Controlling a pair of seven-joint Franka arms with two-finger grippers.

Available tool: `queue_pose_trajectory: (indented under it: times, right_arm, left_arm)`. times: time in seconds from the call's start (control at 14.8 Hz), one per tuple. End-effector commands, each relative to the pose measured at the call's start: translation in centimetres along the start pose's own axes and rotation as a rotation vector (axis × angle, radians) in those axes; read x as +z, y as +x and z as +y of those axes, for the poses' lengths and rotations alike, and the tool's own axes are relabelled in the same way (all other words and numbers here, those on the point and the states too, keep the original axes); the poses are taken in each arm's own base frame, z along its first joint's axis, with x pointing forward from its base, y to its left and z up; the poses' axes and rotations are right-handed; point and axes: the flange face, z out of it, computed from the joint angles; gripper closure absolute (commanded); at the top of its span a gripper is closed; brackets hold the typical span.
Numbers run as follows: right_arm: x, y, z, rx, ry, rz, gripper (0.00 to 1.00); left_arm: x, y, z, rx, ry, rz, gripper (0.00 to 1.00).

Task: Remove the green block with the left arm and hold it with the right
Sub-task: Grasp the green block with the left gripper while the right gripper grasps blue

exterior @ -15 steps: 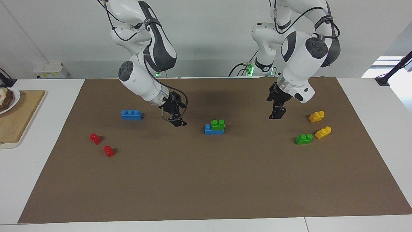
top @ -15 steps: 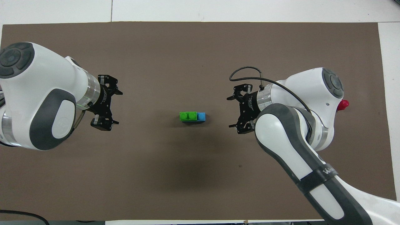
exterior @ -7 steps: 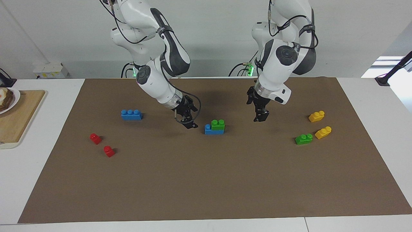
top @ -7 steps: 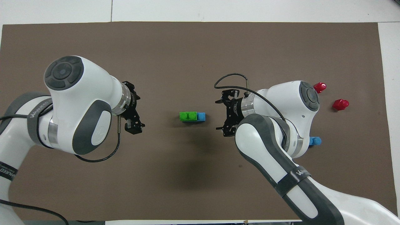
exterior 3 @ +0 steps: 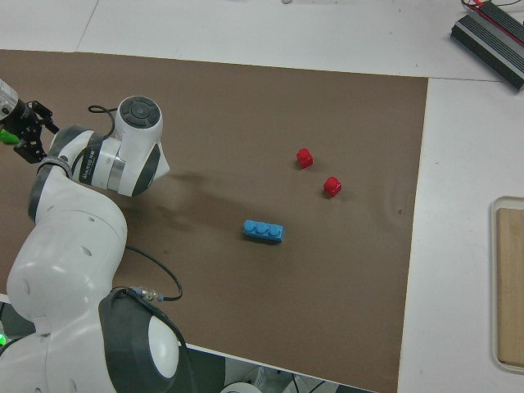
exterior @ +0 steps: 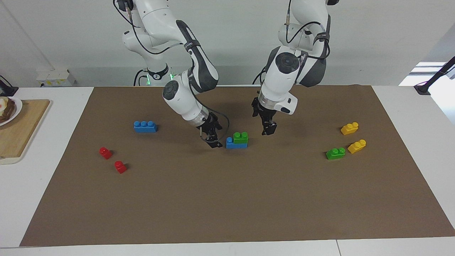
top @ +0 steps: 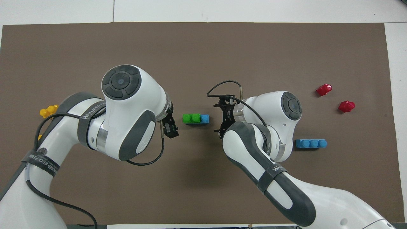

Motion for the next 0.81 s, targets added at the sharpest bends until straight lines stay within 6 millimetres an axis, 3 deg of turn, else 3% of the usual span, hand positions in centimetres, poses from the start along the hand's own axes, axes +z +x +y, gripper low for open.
queue_pose_trajectory:
  times: [0.0,0.2,0.74]
  right_arm:
    - [1.4,-0.6,0.4,0.025,0.022,-0.016,0.01]
    - [2.2,-0.5,0.3,0.031,0.037,-0.013,0.01]
    - [4.7,-1.3,0.9,0.027,0.070,-0.006,0.01]
  left_arm:
    - [1.3,-1.9,-0.9,-0.026,-0.016,0.009,0.00]
    - [5.6,-4.0,-1.4,-0.008,-0.007,0.065,0.00]
    - [6.4,-4.7,-0.5,-0.027,-0.056,0.017,0.00]
